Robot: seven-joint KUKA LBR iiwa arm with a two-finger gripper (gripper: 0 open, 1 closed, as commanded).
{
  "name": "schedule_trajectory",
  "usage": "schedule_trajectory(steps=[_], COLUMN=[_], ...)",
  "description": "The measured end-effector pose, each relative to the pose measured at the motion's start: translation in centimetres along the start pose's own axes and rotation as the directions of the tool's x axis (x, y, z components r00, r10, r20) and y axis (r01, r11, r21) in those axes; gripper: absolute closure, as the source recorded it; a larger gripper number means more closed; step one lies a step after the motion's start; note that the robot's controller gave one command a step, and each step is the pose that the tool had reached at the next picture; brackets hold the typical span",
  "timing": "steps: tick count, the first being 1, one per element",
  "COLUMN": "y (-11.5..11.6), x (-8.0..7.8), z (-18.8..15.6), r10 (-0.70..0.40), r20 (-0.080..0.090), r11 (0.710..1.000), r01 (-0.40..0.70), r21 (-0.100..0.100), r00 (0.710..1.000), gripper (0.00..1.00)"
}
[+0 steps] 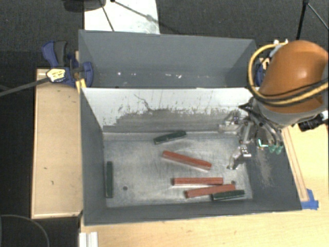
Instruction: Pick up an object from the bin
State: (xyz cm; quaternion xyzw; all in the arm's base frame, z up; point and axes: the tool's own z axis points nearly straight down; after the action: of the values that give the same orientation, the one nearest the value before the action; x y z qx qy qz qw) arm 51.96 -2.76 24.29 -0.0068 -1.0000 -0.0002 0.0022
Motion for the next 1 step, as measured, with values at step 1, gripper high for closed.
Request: schedule_trajectory(steps=[1], y=[0.01], x=[-0.14], z=[-0.34], r10=[-0.001], r20=[0.008], r11=[1.000], r01=[0.001], r21=[0.000], r00=[1.000], gripper=[0.00])
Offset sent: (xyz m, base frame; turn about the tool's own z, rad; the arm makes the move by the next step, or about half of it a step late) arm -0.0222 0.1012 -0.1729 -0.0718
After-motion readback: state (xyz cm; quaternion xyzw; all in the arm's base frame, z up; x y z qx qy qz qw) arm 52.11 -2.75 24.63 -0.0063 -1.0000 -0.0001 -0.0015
